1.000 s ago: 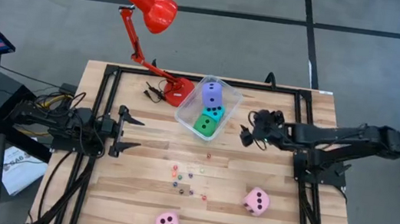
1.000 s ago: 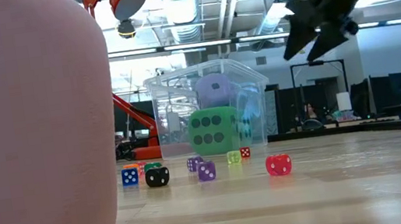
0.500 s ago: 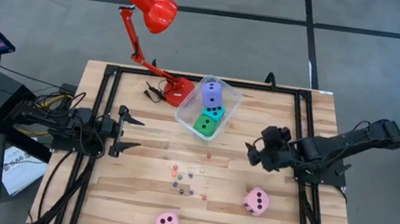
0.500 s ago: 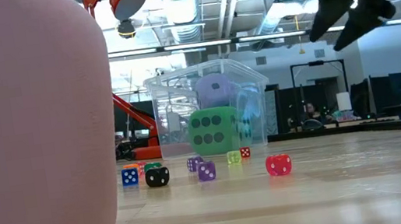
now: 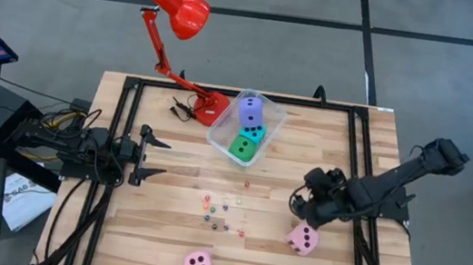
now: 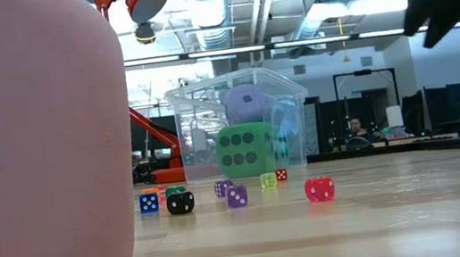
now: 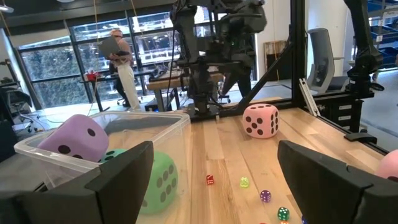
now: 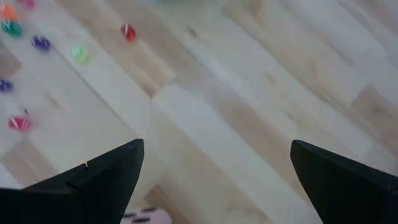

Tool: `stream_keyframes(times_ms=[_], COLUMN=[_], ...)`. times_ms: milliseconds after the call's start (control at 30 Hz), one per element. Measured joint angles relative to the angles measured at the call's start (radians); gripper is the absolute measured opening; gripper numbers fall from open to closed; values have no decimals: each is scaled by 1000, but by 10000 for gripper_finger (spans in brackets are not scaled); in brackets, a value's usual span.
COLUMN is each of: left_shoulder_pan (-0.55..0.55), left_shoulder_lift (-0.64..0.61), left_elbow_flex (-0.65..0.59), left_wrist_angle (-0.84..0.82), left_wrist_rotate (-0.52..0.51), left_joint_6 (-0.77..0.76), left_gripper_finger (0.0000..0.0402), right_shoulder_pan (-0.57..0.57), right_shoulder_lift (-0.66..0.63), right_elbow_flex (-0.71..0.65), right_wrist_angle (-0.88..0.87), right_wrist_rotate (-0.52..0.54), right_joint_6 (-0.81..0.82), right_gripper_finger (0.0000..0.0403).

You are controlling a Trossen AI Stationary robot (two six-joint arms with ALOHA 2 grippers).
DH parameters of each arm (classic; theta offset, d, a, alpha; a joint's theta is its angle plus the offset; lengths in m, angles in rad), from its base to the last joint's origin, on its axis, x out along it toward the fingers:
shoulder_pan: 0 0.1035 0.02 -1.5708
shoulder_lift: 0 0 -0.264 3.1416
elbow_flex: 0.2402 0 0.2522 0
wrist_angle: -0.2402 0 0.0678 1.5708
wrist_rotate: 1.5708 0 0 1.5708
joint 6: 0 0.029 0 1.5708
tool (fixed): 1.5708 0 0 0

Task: Pick & Place Dice
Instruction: Put the right pink dice into the transparent bin

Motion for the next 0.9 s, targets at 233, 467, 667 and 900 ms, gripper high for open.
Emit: stream_keyframes(times_ms=[233,467,667,900], left_shoulder_pan=[0,0,0,0], left_shoulder_lift=[0,0,0,0], left_elbow_flex=[0,0,0,0], left_wrist_angle=[0,0,0,0], left_wrist_rotate=[0,0,0,0], left_joint_6=[0,0,0,0], left_gripper_finger=[333,333,333,333], right_shoulder_pan=[108,215,289,330], right_shoulder_lift=[56,58,104,199], right_elbow_flex=[1,1,1,4], right_wrist_angle=[-10,24,34,90], right_wrist_rotate=[-42,-66,-67,-67], right_joint_6=[90,146,203,206], right_gripper_finger=[400,400,400,400])
